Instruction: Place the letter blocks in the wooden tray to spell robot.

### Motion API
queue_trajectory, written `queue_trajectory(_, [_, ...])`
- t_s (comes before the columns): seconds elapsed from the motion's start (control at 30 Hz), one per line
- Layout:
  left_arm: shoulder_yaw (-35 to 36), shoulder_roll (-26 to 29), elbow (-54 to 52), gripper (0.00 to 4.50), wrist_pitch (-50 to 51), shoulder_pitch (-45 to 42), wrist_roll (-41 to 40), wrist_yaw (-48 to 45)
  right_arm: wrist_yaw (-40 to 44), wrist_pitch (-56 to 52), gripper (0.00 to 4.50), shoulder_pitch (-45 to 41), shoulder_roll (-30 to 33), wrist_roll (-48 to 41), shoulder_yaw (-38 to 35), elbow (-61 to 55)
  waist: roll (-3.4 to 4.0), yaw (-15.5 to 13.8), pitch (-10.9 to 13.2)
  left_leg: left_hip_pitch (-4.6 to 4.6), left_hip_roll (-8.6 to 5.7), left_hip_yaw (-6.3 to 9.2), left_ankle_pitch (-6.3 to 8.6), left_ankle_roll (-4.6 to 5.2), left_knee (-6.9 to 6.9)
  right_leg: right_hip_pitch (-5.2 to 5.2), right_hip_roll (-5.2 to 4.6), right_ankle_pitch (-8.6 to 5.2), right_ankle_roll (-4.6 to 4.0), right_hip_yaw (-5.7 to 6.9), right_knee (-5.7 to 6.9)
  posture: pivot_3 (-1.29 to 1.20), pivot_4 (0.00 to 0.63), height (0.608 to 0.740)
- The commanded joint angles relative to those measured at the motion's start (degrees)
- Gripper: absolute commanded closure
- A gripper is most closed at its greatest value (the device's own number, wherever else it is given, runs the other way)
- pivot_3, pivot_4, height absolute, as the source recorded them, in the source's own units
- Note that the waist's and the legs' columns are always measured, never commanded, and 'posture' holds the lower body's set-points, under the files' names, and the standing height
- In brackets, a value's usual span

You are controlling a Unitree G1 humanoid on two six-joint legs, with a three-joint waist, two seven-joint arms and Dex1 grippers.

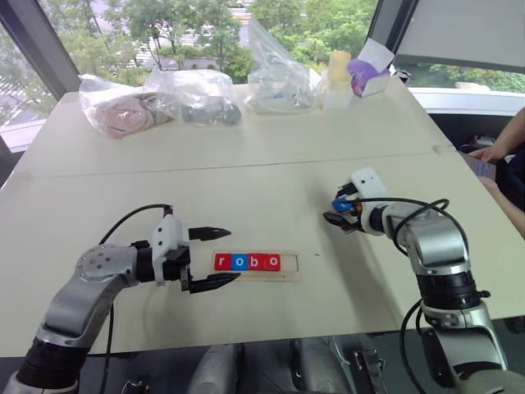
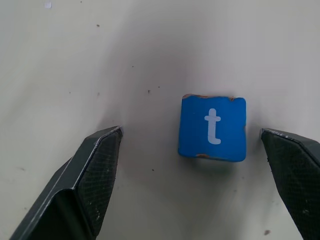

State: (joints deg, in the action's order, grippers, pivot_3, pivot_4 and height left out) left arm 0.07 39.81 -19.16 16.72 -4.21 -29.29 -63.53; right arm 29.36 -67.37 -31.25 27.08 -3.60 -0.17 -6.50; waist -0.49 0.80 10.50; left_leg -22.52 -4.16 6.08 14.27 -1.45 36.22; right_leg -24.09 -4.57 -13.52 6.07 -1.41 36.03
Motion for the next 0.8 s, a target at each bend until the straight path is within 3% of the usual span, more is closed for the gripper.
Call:
queue_trajectory(0.03, [0.3, 0.1, -1.7, 0.0, 0.1, -0.1, -0.8, 0.0, -3.1, -1.1, 0.57, -1.9, -1.9, -1.1, -2.9, 1.0, 0.0, 0.0, 0.0, 0.0, 0.0, 0.0, 0.0, 0.0, 0.0, 0.0, 0.0, 0.0, 0.0, 0.0, 0.01, 0.0, 0.15, 0.74])
queue_trajectory(0.1, [0.4, 0.1, -1.9, 0.0, 0.3, 0.0, -0.9, 0.1, -4.3, -2.0, 1.29, -2.3, -3.2, -1.7, -4.0, 1.7, 0.0, 0.0, 0.0, 0.01, 0.0, 0.0, 0.0, 0.0, 0.01, 0.0, 0.01, 0.0, 0.0, 0.0, 0.01, 0.0, 0.15, 0.74])
queue_trajectory(0.17, [0.4, 0.2, -1.9, 0.0, 0.3, 0.0, -1.0, 0.1, -4.8, -2.4, 2.53, -2.0, -3.4, -2.0, -3.6, 0.9, 0.0, 0.0, 0.0, 0.01, 0.0, 0.0, 0.0, 0.0, 0.0, 0.0, 0.01, 0.0, 0.0, 0.0, 0.01, 0.0, 0.15, 0.74])
queue_trajectory(0.23, [0.3, 0.3, -1.7, 0.0, 0.3, -0.2, -1.0, -0.4, -5.4, -3.4, 3.32, -1.5, -3.5, -2.5, -3.3, -0.7, 0.0, 0.0, 0.0, 0.01, 0.0, 0.0, 0.0, 0.0, 0.0, 0.0, 0.01, 0.0, 0.0, 0.0, 0.01, 0.0, 0.15, 0.74])
queue_trajectory(0.37, [-0.3, 0.3, -0.5, 0.0, -0.3, -1.1, -0.6, -1.6, -6.5, -9.4, 3.34, 0.6, -2.8, -3.6, -2.7, -7.4, 0.01, 0.0, 0.0, 0.0, 0.0, 0.0, 0.0, 0.0, -0.01, 0.0, 0.02, 0.0, 0.0, 0.0, 0.01, 0.0, 0.15, 0.74])
queue_trajectory(0.5, [-1.7, -1.0, 1.4, 0.0, -1.4, -1.8, 0.0, -2.3, -6.0, -24.3, 3.34, 8.2, -1.6, -8.1, -4.2, -27.2, 0.02, -0.3, 0.0, -0.01, -0.01, 0.04, 0.0, 0.01, -0.03, 0.01, -0.01, 0.0, 0.0, 0.02, 0.0, 0.0, 0.15, 0.74])
queue_trajectory(0.67, [-2.8, -2.3, 3.1, 0.0, -2.7, -2.1, 0.8, -2.9, -7.7, -25.1, 3.34, 19.6, -1.6, -15.2, -7.6, -40.4, 0.01, -0.2, 0.0, -0.04, -0.01, 0.04, 0.01, 0.03, -0.02, 0.01, -0.06, -0.01, 0.01, 0.04, -0.04, 0.0, 0.15, 0.74])
queue_trajectory(0.8, [-3.5, -2.9, 4.0, 0.0, -2.9, -2.9, 1.0, -3.2, -11.2, -25.1, 3.34, 23.3, -1.6, -19.3, -10.1, -42.8, 0.01, 0.1, 0.0, 0.0, 0.02, 0.03, 0.01, 0.03, 0.01, 0.03, -0.06, -0.11, -0.14, 0.03, -0.03, 0.0, 0.15, 0.74])
